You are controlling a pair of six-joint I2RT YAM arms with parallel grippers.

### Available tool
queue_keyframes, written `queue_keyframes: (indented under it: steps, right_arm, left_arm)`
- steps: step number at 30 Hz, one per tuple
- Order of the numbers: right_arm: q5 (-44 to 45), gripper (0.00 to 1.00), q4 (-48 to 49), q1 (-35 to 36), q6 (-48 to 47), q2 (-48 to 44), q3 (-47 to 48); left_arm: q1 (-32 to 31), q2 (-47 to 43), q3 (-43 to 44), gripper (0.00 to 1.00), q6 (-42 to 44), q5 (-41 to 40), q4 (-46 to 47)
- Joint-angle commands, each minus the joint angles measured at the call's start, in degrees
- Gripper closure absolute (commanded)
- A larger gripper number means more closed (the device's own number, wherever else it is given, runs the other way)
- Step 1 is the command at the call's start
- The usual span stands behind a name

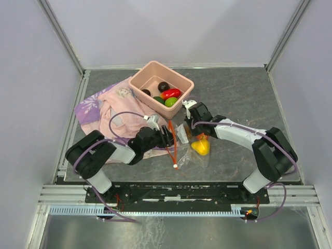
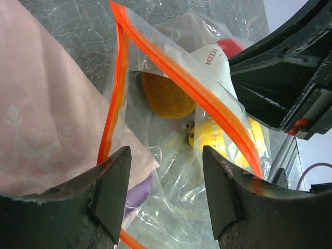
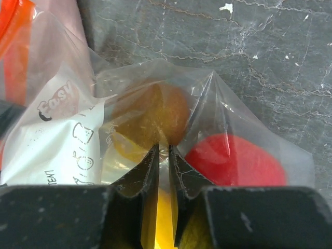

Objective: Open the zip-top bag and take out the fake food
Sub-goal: Pick up the fake fruit from the zipper food storage bag.

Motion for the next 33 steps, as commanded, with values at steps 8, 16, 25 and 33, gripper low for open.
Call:
queue_keyframes:
  steps: [8, 16, 25, 33]
  right_arm:
    - [5.0, 0.83, -2.3, 0.4, -2.7, 5.8, 3.7]
    - [1.8, 0.67, 2.4, 0.3, -3.8, -4.0, -0.4]
    - [6.2, 0.67, 3.4, -1.9, -1.6, -5.3, 1.4]
    - [10.4, 0.79, 1.8, -2.2, -5.6, 6.1, 8.6]
  left_arm:
    - [-0.2, 4.0, 4.4, 0.35, 0.8, 0.1, 3.4]
    - [-0.2, 2.8, 5.6, 0.34, 4.1, -1.0, 1.9]
    - [0.0, 4.4, 7.8, 0.35, 4.3, 1.2, 2.0]
    - [0.3, 5.5, 8.3, 0.34, 4.9, 2.2, 2.3]
